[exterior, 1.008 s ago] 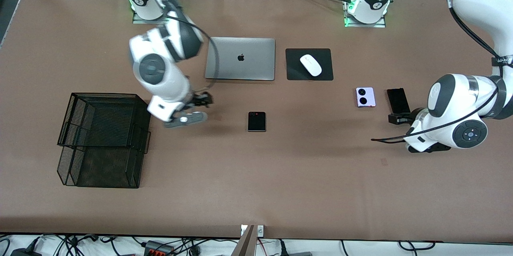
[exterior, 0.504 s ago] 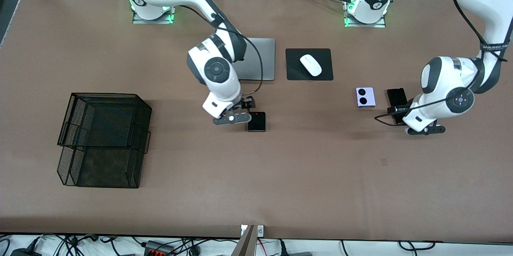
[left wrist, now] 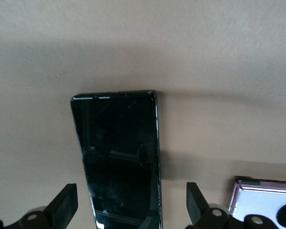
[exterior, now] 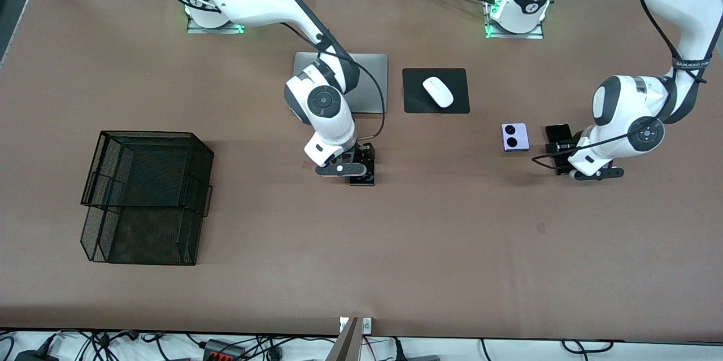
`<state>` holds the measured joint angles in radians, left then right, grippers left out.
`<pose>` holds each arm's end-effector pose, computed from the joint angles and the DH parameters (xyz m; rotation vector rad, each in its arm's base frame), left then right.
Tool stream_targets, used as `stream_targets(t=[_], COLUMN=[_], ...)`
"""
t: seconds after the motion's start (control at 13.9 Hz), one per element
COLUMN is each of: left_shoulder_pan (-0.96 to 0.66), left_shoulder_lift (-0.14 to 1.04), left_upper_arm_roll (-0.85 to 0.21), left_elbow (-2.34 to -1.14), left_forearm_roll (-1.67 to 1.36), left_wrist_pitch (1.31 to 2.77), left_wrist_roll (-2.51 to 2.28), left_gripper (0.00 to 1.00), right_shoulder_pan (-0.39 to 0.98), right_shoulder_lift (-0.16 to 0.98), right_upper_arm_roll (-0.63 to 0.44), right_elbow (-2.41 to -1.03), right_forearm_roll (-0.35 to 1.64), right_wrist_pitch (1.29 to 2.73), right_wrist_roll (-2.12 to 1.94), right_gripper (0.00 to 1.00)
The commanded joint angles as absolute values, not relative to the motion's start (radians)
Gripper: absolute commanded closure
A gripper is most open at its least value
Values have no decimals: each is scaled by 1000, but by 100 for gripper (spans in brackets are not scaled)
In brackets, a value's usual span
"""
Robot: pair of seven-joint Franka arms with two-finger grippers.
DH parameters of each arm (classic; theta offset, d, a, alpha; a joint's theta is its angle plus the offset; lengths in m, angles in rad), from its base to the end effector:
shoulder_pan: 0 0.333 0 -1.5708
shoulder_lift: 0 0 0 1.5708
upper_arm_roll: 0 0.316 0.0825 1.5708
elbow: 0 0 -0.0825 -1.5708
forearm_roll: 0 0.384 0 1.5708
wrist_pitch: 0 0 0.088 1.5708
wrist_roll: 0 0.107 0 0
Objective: Place phones with both arms
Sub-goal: 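Grasp the flip phone with the right gripper while the left gripper grasps the slab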
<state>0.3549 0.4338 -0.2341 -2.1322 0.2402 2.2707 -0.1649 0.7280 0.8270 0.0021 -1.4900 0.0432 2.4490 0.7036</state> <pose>0.5369 0.0682 0.1860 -3.0416 -0.1707 0.4185 0.5424 0.4851 0.1917 -3.0290 0.0086 -0.1198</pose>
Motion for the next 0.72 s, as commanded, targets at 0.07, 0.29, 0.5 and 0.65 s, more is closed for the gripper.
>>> stream_targets(t=[0.07, 0.29, 0.5, 0.65], left_shoulder_pan=[377, 385, 394, 411], left_shoulder_lift=[449, 462, 474, 477], left_upper_arm_roll=[-250, -250, -249, -250], left_elbow=[-2141, -2138, -2138, -2137], left_forearm_roll=[270, 270, 270, 270], left_wrist_pitch=[2286, 2286, 2310, 2312], left_wrist_roll=[-144, -143, -126, -114], left_gripper=[0, 0, 0, 0], right_shoulder_pan=[765, 770, 772, 770], right_shoulder_lift=[917, 942, 957, 962], right_upper_arm_roll=[-12, -14, -17, -17], right_elbow=[-1365, -1339, -1339, -1338], right_forearm_roll=[40, 38, 32, -15], right_wrist_pitch=[2450, 2451, 2465, 2465], right_wrist_roll=[788, 810, 807, 805], right_gripper=[0, 0, 0, 0])
